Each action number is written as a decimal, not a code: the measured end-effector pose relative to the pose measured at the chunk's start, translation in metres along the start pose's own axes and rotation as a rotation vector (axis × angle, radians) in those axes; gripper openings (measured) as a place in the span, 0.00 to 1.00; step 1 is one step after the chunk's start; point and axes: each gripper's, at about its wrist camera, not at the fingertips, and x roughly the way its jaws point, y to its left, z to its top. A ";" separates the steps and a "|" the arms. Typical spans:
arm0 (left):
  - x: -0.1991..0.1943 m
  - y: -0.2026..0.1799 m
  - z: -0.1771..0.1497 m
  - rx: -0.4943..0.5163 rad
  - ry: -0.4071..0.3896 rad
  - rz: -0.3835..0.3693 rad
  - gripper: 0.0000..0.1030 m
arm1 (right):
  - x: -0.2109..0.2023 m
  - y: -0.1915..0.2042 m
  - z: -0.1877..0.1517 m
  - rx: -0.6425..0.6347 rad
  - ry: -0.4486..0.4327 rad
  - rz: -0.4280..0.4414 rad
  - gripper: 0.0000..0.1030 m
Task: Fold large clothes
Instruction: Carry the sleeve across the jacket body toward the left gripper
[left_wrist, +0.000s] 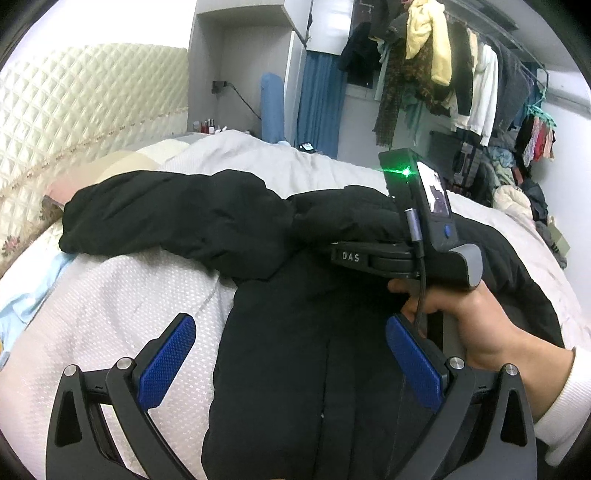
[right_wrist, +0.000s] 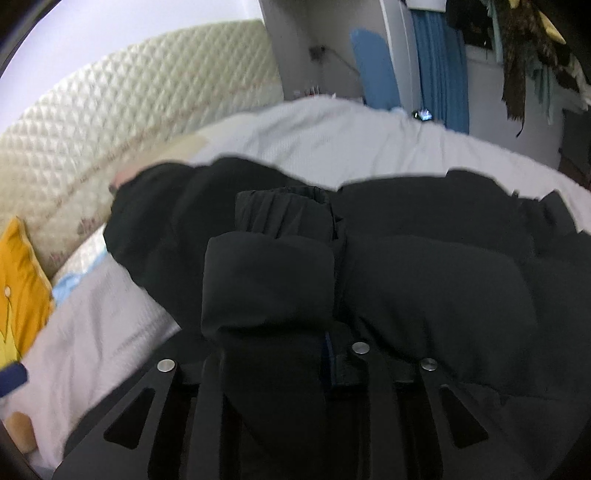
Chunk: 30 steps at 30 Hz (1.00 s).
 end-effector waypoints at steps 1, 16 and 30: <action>0.002 0.000 -0.001 -0.001 0.004 0.000 1.00 | 0.000 -0.002 -0.002 0.000 0.001 0.016 0.38; -0.010 -0.014 -0.001 0.023 -0.026 -0.038 1.00 | -0.132 -0.022 0.012 0.000 -0.121 0.007 0.51; -0.028 -0.049 -0.010 0.080 -0.058 -0.081 1.00 | -0.244 -0.131 -0.061 0.158 -0.202 -0.330 0.51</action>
